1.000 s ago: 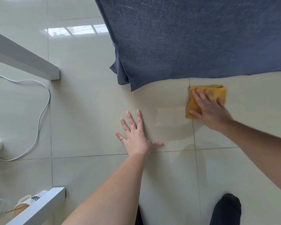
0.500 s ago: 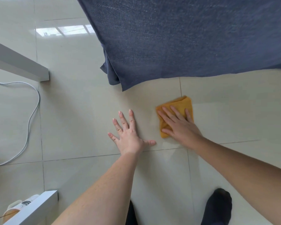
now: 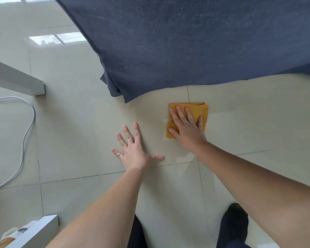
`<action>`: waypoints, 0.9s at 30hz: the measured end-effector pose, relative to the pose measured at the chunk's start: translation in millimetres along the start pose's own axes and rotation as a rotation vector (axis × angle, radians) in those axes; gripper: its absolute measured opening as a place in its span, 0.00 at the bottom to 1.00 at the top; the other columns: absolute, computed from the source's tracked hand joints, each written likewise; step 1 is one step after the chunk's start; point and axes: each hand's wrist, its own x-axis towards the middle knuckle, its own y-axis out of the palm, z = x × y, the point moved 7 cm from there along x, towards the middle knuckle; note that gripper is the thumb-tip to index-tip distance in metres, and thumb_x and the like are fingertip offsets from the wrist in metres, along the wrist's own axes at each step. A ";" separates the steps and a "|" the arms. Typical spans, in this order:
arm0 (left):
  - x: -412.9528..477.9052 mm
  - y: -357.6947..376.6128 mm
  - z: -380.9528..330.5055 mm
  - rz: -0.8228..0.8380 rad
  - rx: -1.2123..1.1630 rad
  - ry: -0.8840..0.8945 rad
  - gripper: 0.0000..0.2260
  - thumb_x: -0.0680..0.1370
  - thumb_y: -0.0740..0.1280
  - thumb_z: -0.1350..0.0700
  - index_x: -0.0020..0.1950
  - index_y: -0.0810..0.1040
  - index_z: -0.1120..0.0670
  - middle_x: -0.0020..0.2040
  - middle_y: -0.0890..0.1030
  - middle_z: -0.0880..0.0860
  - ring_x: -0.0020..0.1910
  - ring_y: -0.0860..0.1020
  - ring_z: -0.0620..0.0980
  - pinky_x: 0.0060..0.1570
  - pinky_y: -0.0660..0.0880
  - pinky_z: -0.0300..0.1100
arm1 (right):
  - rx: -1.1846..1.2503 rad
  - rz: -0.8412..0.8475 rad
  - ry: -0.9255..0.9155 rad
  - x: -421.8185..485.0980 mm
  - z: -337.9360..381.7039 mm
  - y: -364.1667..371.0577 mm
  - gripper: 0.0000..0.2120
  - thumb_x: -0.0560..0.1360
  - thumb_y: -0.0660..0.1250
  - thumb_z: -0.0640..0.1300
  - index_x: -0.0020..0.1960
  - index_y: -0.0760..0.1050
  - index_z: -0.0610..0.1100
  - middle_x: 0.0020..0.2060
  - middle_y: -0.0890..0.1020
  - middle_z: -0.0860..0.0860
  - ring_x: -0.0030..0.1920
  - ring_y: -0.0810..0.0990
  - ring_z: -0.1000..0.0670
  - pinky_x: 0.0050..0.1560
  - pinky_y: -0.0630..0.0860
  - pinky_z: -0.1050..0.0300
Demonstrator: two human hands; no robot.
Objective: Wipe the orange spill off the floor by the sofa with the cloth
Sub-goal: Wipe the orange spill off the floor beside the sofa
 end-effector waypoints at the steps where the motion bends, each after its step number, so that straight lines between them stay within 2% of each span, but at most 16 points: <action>1: -0.8 -0.8 -0.7 -0.002 0.003 -0.001 0.73 0.56 0.78 0.25 0.79 0.23 0.37 0.81 0.23 0.49 0.82 0.29 0.61 0.76 0.40 0.75 | 0.020 0.016 -0.002 -2.4 0.2 2.4 0.36 0.83 0.52 0.64 0.82 0.32 0.62 0.83 0.37 0.60 0.83 0.36 0.49 0.77 0.43 0.25; 4: -1.9 0.5 -4.5 0.033 0.021 0.004 0.73 0.57 0.78 0.26 0.79 0.23 0.39 0.82 0.23 0.51 0.82 0.29 0.63 0.76 0.41 0.76 | 0.123 0.025 -0.045 -7.5 0.5 -9.7 0.35 0.82 0.57 0.64 0.83 0.43 0.63 0.84 0.43 0.59 0.84 0.42 0.48 0.78 0.47 0.28; 6: -2.0 1.1 -6.9 0.033 0.046 -0.009 0.72 0.59 0.78 0.27 0.82 0.26 0.42 0.83 0.27 0.55 0.83 0.32 0.66 0.77 0.44 0.75 | 0.225 -0.095 -0.030 -12.8 -10.4 -31.8 0.29 0.82 0.61 0.59 0.82 0.59 0.60 0.83 0.59 0.54 0.81 0.60 0.45 0.76 0.64 0.37; 7: -2.5 -2.5 -9.7 -0.002 0.060 -0.011 0.69 0.61 0.77 0.27 0.84 0.31 0.44 0.85 0.32 0.57 0.84 0.36 0.67 0.78 0.46 0.73 | 0.255 -0.212 0.007 -16.7 -21.5 -46.8 0.25 0.82 0.63 0.55 0.79 0.67 0.57 0.76 0.72 0.49 0.74 0.71 0.42 0.68 0.74 0.43; 8: -3.5 -9.4 -13.9 -0.066 0.054 -0.003 0.62 0.64 0.73 0.26 0.86 0.41 0.46 0.87 0.42 0.59 0.84 0.45 0.68 0.79 0.48 0.70 | 0.257 -0.335 0.062 -21.7 -35.2 -60.5 0.21 0.82 0.64 0.52 0.74 0.74 0.53 0.65 0.81 0.44 0.63 0.79 0.40 0.56 0.79 0.48; 9: -5.4 -19.5 -21.6 -0.173 0.026 0.038 0.50 0.69 0.69 0.27 0.85 0.56 0.46 0.85 0.57 0.59 0.82 0.57 0.66 0.80 0.51 0.66 | 0.253 -0.426 0.131 -26.2 -50.3 -70.5 0.17 0.82 0.65 0.49 0.70 0.78 0.50 0.54 0.84 0.41 0.54 0.82 0.39 0.47 0.79 0.51; 10: -8.4 -30.3 -31.3 -0.273 -0.031 0.095 0.36 0.74 0.64 0.30 0.78 0.71 0.46 0.78 0.73 0.56 0.76 0.70 0.62 0.80 0.56 0.62 | 0.253 -0.478 0.189 -29.1 -64.0 -76.5 0.15 0.81 0.66 0.47 0.66 0.80 0.48 0.49 0.84 0.40 0.50 0.82 0.39 0.42 0.77 0.53; 11: -9.7 -38.0 -42.1 -0.321 -0.101 0.143 0.25 0.78 0.62 0.34 0.68 0.80 0.46 0.66 0.83 0.52 0.66 0.79 0.58 0.77 0.64 0.57 | 0.252 -0.498 0.219 -29.7 -74.6 -79.3 0.14 0.81 0.67 0.45 0.65 0.80 0.46 0.48 0.83 0.41 0.50 0.81 0.39 0.42 0.76 0.53; 12: -8.0 -42.0 -53.8 -0.302 -0.194 0.170 0.20 0.80 0.61 0.37 0.63 0.83 0.46 0.58 0.87 0.50 0.59 0.82 0.55 0.70 0.72 0.52 | 0.242 -0.496 0.220 -28.0 -80.7 -81.4 0.14 0.80 0.67 0.44 0.65 0.79 0.45 0.52 0.83 0.42 0.53 0.80 0.39 0.44 0.77 0.51; 15: -1.7 -34.0 -85.9 -0.089 -0.424 0.167 0.17 0.80 0.67 0.44 0.65 0.83 0.49 0.54 0.87 0.50 0.54 0.84 0.54 0.53 0.81 0.47 | 0.228 -0.438 0.159 -16.0 -85.7 -81.2 0.19 0.79 0.69 0.43 0.69 0.75 0.45 0.64 0.76 0.45 0.62 0.74 0.40 0.59 0.79 0.45; 16: -0.3 -29.1 -94.7 -0.051 -0.454 0.166 0.14 0.79 0.68 0.47 0.61 0.84 0.51 0.50 0.86 0.50 0.52 0.84 0.55 0.48 0.80 0.46 | 0.234 -0.415 0.149 -11.5 -85.6 -79.8 0.20 0.79 0.69 0.43 0.71 0.74 0.45 0.66 0.75 0.46 0.64 0.73 0.41 0.61 0.78 0.45; 18: 1.5 -20.2 -107.4 -0.023 -0.492 0.158 0.03 0.77 0.70 0.51 0.45 0.81 0.49 0.40 0.81 0.49 0.45 0.82 0.57 0.38 0.76 0.46 | 0.225 -0.370 0.148 -2.5 -84.0 -77.6 0.21 0.79 0.69 0.44 0.71 0.73 0.45 0.66 0.75 0.46 0.65 0.73 0.41 0.63 0.78 0.44; 19: 1.6 -15.9 -111.8 -0.025 -0.519 0.138 0.05 0.77 0.71 0.53 0.41 0.78 0.47 0.38 0.79 0.49 0.43 0.80 0.56 0.38 0.75 0.47 | 0.209 -0.347 0.153 1.0 -83.0 -75.4 0.20 0.80 0.69 0.45 0.71 0.73 0.45 0.66 0.75 0.46 0.65 0.73 0.41 0.62 0.78 0.43; 21: 3.6 -11.4 -117.5 -0.018 -0.580 0.086 0.05 0.78 0.72 0.53 0.52 0.82 0.51 0.45 0.80 0.50 0.45 0.77 0.52 0.43 0.73 0.44 | 0.188 -0.315 0.175 6.0 -80.7 -70.5 0.18 0.79 0.70 0.45 0.68 0.74 0.45 0.64 0.74 0.45 0.65 0.72 0.41 0.60 0.79 0.42; 23: 9.5 -7.2 -119.4 -0.027 -0.631 0.018 0.16 0.78 0.73 0.51 0.64 0.81 0.55 0.52 0.82 0.51 0.49 0.78 0.52 0.45 0.72 0.43 | 0.181 -0.303 0.201 8.3 -78.5 -68.9 0.16 0.79 0.70 0.45 0.65 0.75 0.45 0.63 0.73 0.45 0.64 0.71 0.41 0.58 0.79 0.42; 27: 18.7 -10.6 -123.5 -0.049 -0.718 -0.047 0.17 0.78 0.74 0.46 0.61 0.83 0.55 0.53 0.85 0.52 0.53 0.84 0.55 0.40 0.75 0.42 | 0.108 -0.333 0.192 7.1 -72.4 -73.2 0.08 0.79 0.70 0.44 0.57 0.77 0.45 0.57 0.78 0.46 0.60 0.73 0.42 0.56 0.76 0.46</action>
